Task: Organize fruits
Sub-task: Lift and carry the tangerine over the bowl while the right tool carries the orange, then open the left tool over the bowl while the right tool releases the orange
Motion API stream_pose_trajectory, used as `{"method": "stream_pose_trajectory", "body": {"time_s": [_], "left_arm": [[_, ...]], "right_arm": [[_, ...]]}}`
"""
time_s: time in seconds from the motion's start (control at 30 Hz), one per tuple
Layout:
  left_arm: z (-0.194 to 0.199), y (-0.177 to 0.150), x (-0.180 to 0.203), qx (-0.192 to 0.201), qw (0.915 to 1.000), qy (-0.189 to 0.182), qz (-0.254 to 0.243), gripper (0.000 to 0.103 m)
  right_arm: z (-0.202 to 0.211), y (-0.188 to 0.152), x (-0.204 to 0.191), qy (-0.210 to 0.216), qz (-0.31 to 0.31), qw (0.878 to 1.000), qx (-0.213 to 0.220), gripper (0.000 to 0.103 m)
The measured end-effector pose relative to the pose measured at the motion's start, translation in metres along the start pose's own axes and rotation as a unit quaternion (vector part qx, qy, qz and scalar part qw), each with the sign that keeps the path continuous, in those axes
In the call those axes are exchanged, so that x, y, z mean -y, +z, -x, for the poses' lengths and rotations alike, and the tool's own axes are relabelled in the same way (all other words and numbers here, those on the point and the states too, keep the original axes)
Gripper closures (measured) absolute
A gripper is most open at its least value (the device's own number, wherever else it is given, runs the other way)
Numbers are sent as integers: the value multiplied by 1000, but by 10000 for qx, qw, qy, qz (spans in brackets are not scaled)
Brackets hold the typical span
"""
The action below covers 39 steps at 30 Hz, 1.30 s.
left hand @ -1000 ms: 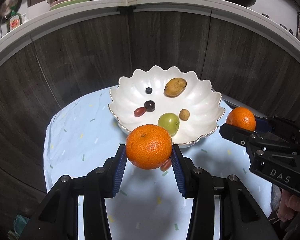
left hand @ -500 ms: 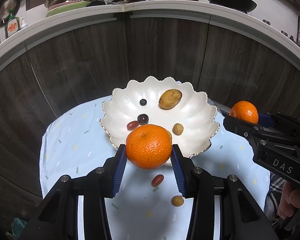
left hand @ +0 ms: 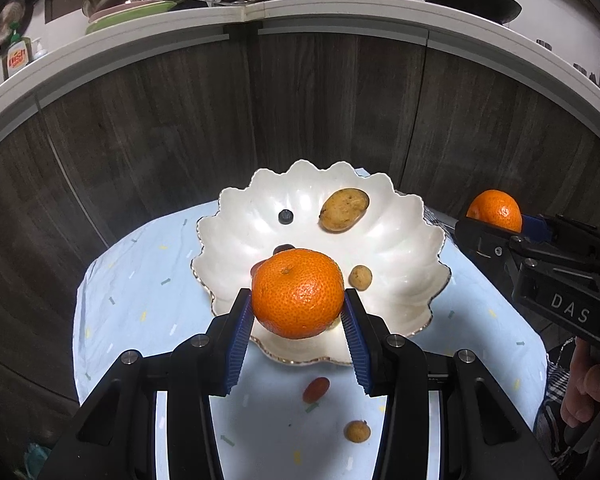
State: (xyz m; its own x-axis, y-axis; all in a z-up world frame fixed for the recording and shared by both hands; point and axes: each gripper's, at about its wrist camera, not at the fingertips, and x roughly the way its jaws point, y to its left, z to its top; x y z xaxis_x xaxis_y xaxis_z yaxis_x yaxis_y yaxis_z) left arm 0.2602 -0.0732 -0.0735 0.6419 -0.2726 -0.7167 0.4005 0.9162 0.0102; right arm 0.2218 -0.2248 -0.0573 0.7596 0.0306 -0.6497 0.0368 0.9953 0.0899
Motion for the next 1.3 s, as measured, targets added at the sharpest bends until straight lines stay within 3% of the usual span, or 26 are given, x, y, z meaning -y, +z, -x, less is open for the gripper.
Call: {"method": "stream_pose_trajectory", "body": {"time_s": [0.77, 1.3], "left_arm": [[-55, 13, -12, -298, 9994, 36, 186, 59], [-75, 11, -13, -544, 9983, -32, 220, 57]], "right_arm": [[-61, 12, 13, 38, -108, 9993, -358, 61], [-80, 15, 15, -6, -63, 9988, -479, 60]]}}
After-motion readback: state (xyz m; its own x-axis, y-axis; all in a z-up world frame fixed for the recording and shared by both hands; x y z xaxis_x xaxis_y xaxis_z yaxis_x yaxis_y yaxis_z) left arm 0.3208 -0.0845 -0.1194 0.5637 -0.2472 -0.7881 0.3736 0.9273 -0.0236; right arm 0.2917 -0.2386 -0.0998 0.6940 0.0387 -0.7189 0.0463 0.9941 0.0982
